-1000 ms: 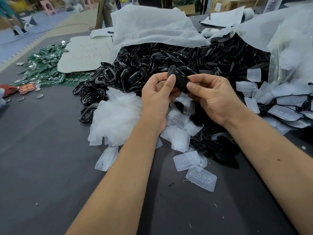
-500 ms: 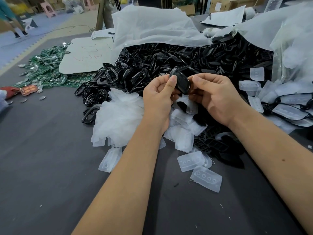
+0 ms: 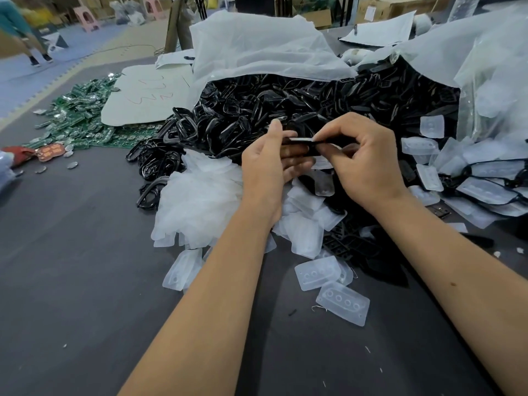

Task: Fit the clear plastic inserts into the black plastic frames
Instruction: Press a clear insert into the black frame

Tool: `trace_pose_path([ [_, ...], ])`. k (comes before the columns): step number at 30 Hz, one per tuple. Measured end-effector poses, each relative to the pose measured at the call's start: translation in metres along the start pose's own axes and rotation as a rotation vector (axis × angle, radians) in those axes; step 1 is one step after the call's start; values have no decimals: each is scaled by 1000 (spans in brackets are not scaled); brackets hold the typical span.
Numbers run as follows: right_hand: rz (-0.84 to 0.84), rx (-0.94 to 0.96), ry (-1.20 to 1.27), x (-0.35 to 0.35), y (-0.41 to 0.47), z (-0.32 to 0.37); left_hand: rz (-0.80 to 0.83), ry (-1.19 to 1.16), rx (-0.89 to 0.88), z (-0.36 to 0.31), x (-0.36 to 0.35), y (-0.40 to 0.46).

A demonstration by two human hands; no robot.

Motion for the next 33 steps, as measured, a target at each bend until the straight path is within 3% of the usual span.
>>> trace_pose_path([
  [3, 13, 160, -124, 0, -2, 7, 32, 37, 2, 2, 1, 1],
  [5, 0, 149, -122, 1, -2, 7, 31, 45, -17, 2, 2, 0],
  [8, -41, -70, 37, 2, -1, -1, 9, 38, -42, 2, 3, 0],
  [11, 45, -374, 398, 0, 1, -13, 28, 27, -65, 2, 4, -1],
  [13, 102, -458, 480, -2, 2, -17, 53, 29, -81, 1, 3, 0],
  [21, 114, -355, 364, -4, 3, -15, 115, 136, -127, 2, -1, -1],
  [33, 128, -374, 379, -2, 1, -12, 120, 140, -124, 3, -3, 0],
])
Point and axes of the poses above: each hand's wrist, its own y-axis towards the middle knuckle, its own x-axis out of the back of the hand, z = x × y, the point moved 4 cm from there along y, towards the middle knuckle, and after that the axes turned 6 degrees about -x, right-handed, at the moved point
